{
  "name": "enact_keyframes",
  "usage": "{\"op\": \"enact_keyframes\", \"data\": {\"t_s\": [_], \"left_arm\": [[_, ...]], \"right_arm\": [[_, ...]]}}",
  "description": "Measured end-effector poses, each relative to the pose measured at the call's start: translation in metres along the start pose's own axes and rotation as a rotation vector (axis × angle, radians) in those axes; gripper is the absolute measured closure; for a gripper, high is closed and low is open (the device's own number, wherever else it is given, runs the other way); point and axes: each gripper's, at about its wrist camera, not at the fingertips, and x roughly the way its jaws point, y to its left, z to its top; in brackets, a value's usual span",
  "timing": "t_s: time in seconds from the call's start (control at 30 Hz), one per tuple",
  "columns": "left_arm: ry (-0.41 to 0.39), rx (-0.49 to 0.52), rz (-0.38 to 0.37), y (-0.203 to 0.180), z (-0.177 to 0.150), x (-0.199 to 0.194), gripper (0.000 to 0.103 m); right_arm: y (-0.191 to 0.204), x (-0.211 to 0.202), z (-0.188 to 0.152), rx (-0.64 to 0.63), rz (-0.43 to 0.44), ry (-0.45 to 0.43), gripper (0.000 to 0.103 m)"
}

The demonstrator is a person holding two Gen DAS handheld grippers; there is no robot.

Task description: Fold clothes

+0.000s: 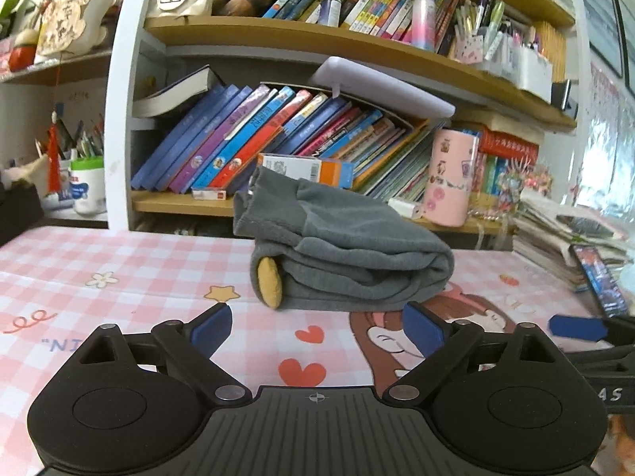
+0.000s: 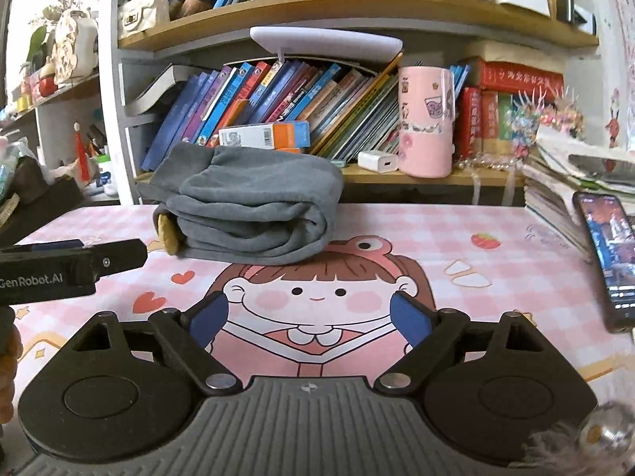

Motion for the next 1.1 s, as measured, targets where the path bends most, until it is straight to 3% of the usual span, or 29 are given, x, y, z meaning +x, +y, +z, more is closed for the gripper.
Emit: {"op": "enact_keyframes", "data": {"t_s": [0.33,0.53,1.1], "left_arm": [[0.011,0.063,0.042,-0.009,-0.004,-0.002,0.002],[0.029,0.051,0.063,-0.008,-0.005,0.001,0.000],[0.058,0.098,0.126,-0.015,-0.006,0.006,0.000]], "right_arm": [[0.006,-0.003,0.000,-0.049,-0.050,-0.012,0.004],[0.007,0.000,0.000,-0.053,-0.060,0.004,0.001],[0.008,0.002,0.000,-0.057,-0.060,0.012,0.000]]}}
